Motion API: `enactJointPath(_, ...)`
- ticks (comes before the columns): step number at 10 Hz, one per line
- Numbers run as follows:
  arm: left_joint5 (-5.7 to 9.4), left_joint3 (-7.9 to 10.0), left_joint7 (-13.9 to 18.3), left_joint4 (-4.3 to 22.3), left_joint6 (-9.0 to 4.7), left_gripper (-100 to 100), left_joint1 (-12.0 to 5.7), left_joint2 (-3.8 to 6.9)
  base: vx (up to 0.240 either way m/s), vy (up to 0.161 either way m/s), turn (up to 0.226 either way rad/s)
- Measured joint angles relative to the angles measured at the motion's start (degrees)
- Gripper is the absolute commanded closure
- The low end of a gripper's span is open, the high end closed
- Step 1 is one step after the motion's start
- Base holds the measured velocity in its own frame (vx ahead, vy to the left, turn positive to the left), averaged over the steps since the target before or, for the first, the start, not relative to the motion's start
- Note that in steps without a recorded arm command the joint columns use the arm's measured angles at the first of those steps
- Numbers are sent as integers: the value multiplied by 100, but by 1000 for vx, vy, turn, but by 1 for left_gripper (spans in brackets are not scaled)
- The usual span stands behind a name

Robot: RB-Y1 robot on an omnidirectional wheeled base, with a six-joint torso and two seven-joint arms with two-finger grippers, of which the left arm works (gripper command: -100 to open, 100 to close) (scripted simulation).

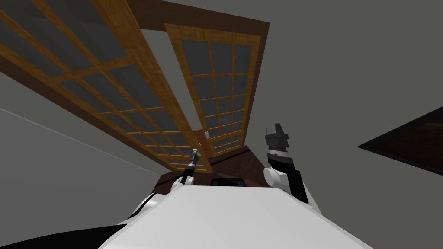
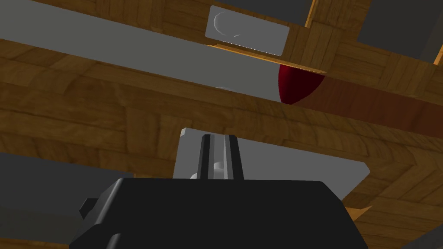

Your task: Pull the door open

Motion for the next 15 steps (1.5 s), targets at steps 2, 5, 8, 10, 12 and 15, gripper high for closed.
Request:
enactJointPath(2, 69, -90, 332, 197, -101, -100, -117, 8, -47, 6, -20)
enactJointPath(5, 166, -154, 732, 200, -65, -100, -159, -9, -62, 37, -11)
enactJointPath(8, 272, -240, 1184, 149, -35, -100, -173, -38, -56, 21, -14)
enactJointPath(10, 354, -306, 1495, 107, 5, -100, -184, -58, -62, 26, -16)
enactJointPath(12, 416, -356, 1774, 92, 11, -100, -199, -77, -54, 26, -17)
enactJointPath(15, 537, -454, 2226, 24, 61, -100, -208, -107, -58, 26, -17)
